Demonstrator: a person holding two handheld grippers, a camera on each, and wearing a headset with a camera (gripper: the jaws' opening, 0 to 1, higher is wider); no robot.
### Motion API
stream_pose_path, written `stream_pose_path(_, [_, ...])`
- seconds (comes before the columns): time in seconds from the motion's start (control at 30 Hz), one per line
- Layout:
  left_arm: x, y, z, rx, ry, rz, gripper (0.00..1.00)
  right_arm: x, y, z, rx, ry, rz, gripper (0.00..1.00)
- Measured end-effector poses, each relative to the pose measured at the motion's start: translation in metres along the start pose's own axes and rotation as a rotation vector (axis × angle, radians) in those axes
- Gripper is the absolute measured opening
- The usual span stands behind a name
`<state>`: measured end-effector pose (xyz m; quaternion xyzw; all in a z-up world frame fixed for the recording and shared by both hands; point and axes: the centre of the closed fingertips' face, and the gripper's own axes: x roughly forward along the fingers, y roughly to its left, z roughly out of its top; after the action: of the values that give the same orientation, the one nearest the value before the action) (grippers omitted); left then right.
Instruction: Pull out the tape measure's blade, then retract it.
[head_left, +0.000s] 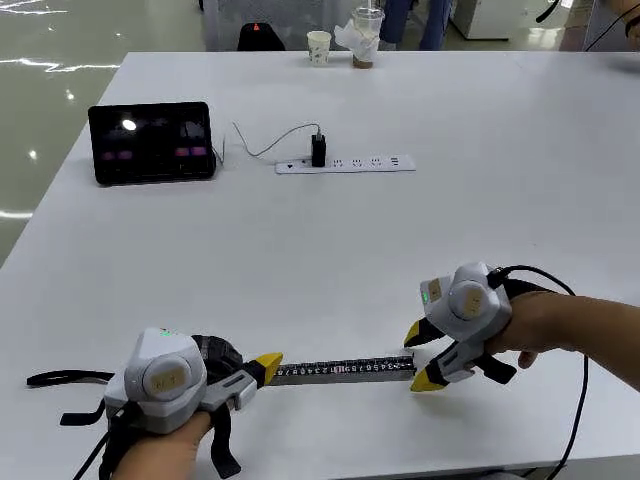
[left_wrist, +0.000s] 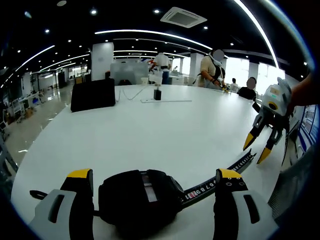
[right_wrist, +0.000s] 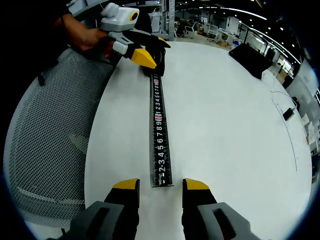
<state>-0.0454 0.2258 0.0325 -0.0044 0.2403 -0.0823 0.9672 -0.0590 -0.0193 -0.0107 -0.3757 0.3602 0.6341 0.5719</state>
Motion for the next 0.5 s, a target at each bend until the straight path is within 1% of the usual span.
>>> stream_pose_path(0.1, [-0.0002, 0.0005, 0.0005, -0.003, -0.002, 0.003, 0.99, 0.0009, 0.0006, -0.0003, -0.017, 0.007, 0.002, 0.26])
stream_pose_path(0.27, [-0.0009, 0.0001, 0.0012, -0.006, -0.003, 0.004, 0.99, 0.0011, -0.0012, -0.0009, -0.020, 0.014, 0.000, 0.19])
stream_pose_path(0.4, [-0.0006, 0.0005, 0.0014, -0.007, -0.005, 0.006, 0.99, 0.0026, -0.0028, -0.0028, -0.041, 0.027, -0.005, 0.14])
stream_pose_path(0.5, [-0.0006, 0.0005, 0.0017, -0.005, -0.006, 0.007, 0.99, 0.0039, -0.0033, -0.0041, -0.048, 0.036, -0.005, 0.13])
